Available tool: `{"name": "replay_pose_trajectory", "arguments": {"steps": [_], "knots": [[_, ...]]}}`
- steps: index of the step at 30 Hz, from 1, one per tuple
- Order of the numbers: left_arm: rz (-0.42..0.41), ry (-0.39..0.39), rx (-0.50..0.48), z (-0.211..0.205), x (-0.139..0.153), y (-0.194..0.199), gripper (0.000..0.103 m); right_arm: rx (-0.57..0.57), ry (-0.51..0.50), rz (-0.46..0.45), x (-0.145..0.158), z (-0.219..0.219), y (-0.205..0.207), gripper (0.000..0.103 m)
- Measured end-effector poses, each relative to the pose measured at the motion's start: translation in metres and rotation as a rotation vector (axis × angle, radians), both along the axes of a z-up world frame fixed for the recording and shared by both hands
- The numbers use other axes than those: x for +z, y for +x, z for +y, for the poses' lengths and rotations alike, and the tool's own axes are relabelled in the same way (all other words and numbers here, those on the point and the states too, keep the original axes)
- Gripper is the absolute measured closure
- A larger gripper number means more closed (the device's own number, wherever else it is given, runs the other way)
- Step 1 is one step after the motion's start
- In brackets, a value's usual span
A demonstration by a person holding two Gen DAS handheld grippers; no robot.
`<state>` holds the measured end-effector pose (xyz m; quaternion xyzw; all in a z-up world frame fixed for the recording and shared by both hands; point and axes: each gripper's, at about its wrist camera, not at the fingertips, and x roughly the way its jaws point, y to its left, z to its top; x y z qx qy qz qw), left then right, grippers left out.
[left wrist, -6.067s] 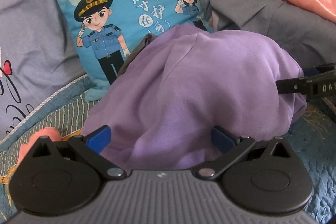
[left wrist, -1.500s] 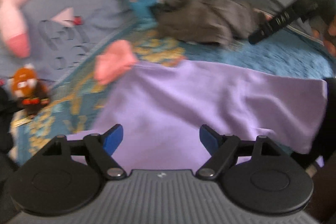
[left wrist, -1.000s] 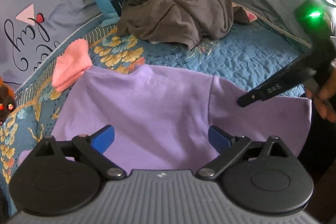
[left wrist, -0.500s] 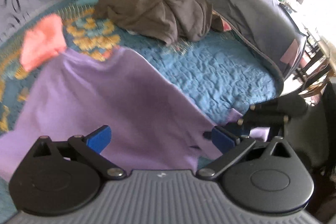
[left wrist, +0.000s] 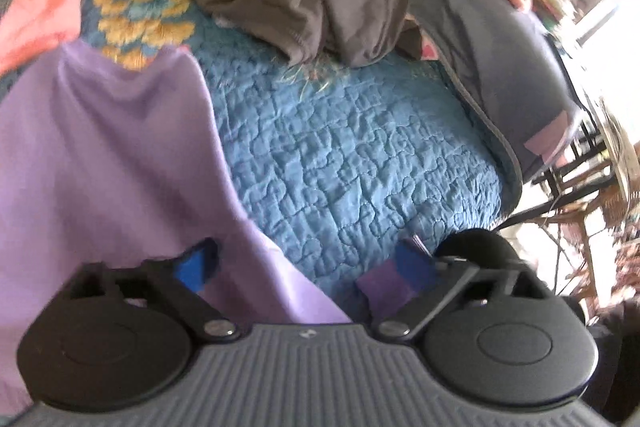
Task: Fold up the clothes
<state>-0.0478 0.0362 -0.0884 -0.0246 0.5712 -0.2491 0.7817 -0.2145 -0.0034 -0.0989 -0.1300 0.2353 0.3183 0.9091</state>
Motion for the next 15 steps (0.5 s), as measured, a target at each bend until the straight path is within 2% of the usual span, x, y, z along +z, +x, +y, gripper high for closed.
{"name": "replay_pose_trajectory", "arguments": {"steps": [1, 2, 3, 6, 10, 15], "knots": [[0.015, 0.021, 0.023, 0.001, -0.004, 0.002, 0.063, 0.003, -0.004, 0.004, 0.0, 0.002, 0.0, 0.1], [0.03, 0.054, 0.049, 0.003, -0.009, 0.004, 0.089, 0.002, -0.001, 0.009, 0.0, 0.002, 0.0, 0.1], [0.04, 0.083, 0.072, 0.005, -0.013, 0.005, 0.094, 0.0, 0.006, 0.017, 0.001, 0.001, 0.002, 0.1], [0.039, 0.113, 0.104, 0.014, -0.018, 0.001, 0.097, -0.002, 0.019, 0.024, 0.002, -0.001, 0.003, 0.1], [-0.012, 0.18, 0.135, 0.017, -0.013, -0.009, 0.098, 0.018, -0.005, 0.016, 0.002, 0.005, 0.002, 0.1], [-0.098, 0.167, 0.216, 0.033, 0.015, -0.028, 0.098, 0.028, 0.007, 0.029, 0.006, 0.005, 0.002, 0.099]]}}
